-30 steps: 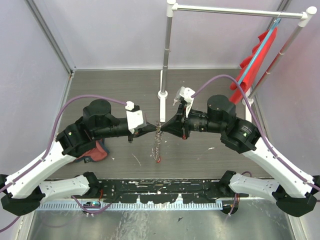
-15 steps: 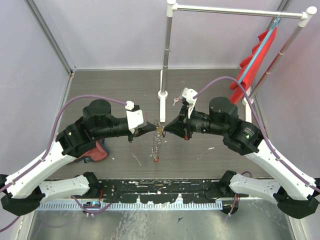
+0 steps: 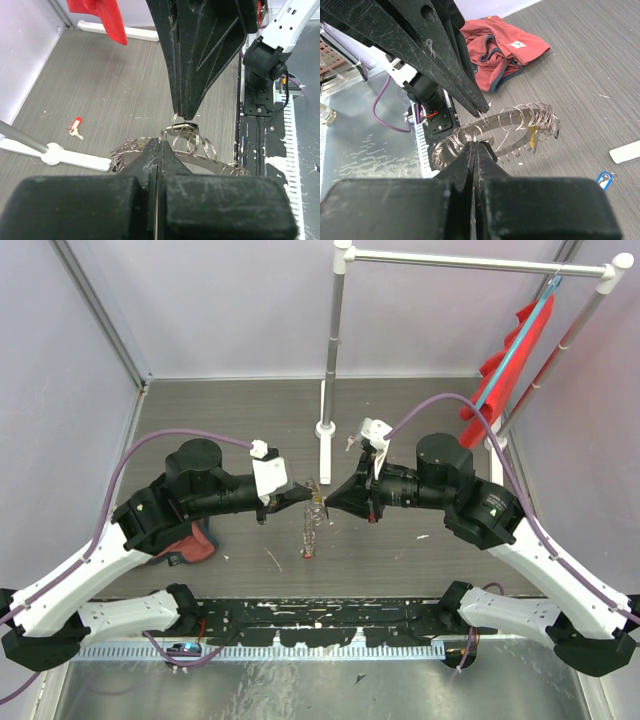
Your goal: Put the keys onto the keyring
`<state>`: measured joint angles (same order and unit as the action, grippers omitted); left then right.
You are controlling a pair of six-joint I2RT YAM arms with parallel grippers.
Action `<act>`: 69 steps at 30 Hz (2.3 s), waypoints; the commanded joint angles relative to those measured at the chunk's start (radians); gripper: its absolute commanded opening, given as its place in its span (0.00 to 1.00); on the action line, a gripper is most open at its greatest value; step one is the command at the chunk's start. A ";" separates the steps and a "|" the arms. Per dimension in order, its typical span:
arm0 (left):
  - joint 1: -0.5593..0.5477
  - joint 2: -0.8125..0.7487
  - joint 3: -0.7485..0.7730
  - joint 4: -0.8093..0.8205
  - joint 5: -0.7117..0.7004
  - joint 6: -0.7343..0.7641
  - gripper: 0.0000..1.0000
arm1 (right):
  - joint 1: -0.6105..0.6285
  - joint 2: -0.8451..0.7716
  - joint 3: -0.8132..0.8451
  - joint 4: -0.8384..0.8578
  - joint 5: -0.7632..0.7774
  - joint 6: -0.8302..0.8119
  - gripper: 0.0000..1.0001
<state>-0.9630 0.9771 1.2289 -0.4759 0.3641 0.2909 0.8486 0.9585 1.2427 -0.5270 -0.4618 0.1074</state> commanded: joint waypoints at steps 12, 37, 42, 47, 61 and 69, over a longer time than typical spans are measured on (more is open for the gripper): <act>-0.005 -0.003 0.016 0.069 0.030 -0.009 0.00 | -0.002 0.018 0.018 0.113 -0.030 0.004 0.01; -0.004 -0.018 0.010 0.085 0.009 -0.009 0.00 | -0.002 -0.020 -0.023 0.069 0.055 0.020 0.01; -0.004 -0.018 0.008 0.086 0.009 -0.008 0.00 | -0.002 -0.020 -0.028 0.069 0.061 0.019 0.01; -0.005 -0.025 -0.002 0.099 0.007 -0.011 0.00 | -0.002 -0.021 -0.033 0.068 0.064 0.023 0.01; -0.004 -0.053 -0.034 0.142 -0.027 -0.032 0.00 | -0.002 -0.042 -0.040 0.061 0.026 0.015 0.01; -0.005 -0.057 -0.042 0.158 -0.033 -0.040 0.00 | -0.002 -0.031 -0.040 0.068 -0.007 0.013 0.01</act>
<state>-0.9676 0.9485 1.1908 -0.4015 0.3561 0.2573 0.8486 0.9405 1.2003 -0.4801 -0.4408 0.1295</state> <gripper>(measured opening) 0.007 0.032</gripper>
